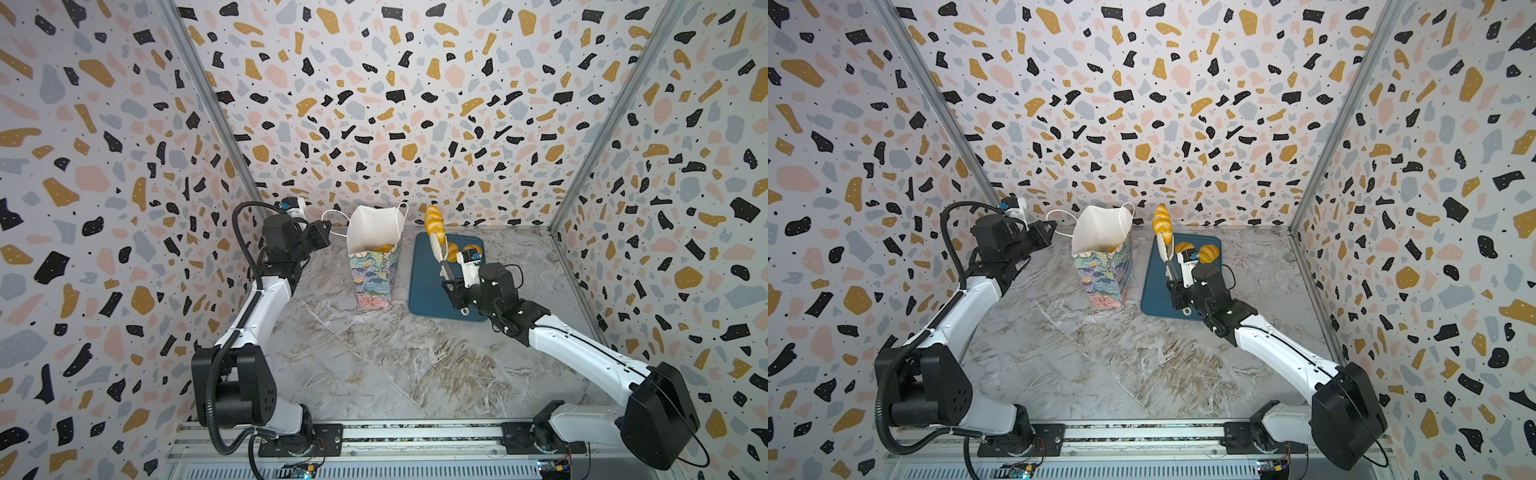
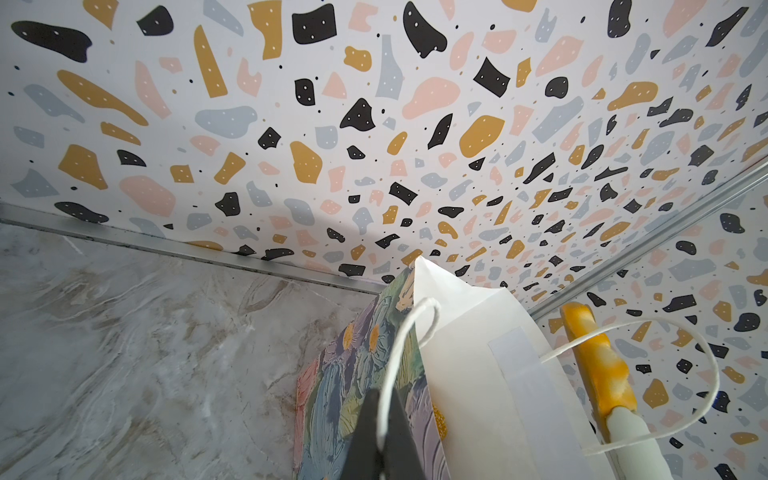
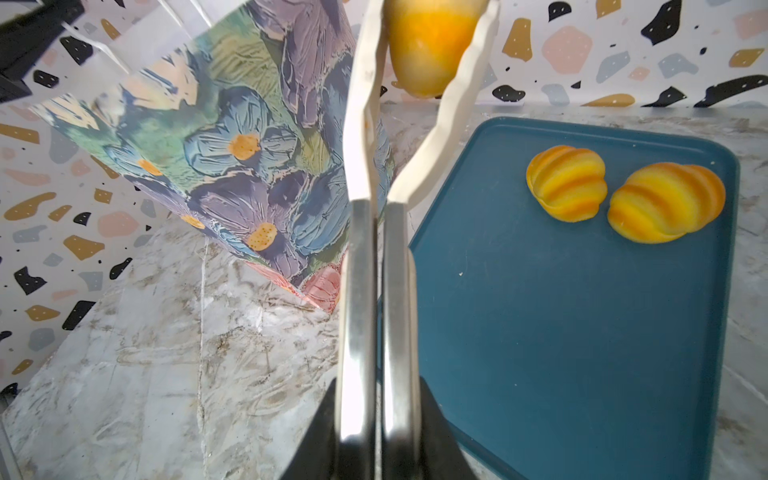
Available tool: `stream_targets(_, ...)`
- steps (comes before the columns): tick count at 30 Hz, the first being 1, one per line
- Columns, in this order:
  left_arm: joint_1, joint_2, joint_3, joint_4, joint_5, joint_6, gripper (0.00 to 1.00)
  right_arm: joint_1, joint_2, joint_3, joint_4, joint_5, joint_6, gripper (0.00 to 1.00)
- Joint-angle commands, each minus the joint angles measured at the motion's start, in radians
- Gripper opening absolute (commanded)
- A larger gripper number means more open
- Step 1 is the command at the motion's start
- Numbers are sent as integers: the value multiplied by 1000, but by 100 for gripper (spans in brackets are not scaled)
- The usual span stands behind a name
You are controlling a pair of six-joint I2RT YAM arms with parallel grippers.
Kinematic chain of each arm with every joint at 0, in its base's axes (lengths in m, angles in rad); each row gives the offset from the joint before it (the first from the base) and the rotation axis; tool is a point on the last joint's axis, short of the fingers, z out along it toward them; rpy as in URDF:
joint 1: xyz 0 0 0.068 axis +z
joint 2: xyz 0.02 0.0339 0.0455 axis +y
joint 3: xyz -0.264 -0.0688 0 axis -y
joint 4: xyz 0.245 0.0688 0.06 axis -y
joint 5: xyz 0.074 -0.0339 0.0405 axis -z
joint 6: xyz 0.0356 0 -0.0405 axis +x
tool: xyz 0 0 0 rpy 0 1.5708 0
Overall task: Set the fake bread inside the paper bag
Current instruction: 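Lift the small croissant in the tongs off the tray with the right gripper, then carry the small croissant with the right gripper over the bag's opening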
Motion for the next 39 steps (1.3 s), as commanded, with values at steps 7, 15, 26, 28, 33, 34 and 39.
stream_targets(7,-2,-20,-12,40,5,9,0,14,-59,17,84,-9,0,15)
stream_targets(15,-2,-20,-13,41,5,7,0,41,-75,43,87,-8,7,15)
stream_targets(26,-2,-23,-14,42,6,7,0,99,-99,85,79,27,-3,14)
stream_targets(28,-2,-23,-14,41,6,7,0,110,-102,91,78,32,-5,14)
stream_targets(33,-2,-26,-14,42,6,6,0,140,-104,109,77,50,-12,14)
stream_targets(34,-2,-25,-14,42,5,6,0,145,-105,113,77,53,-14,15)
stream_targets(39,-2,-27,-16,43,5,6,0,176,-99,134,80,62,-23,15)
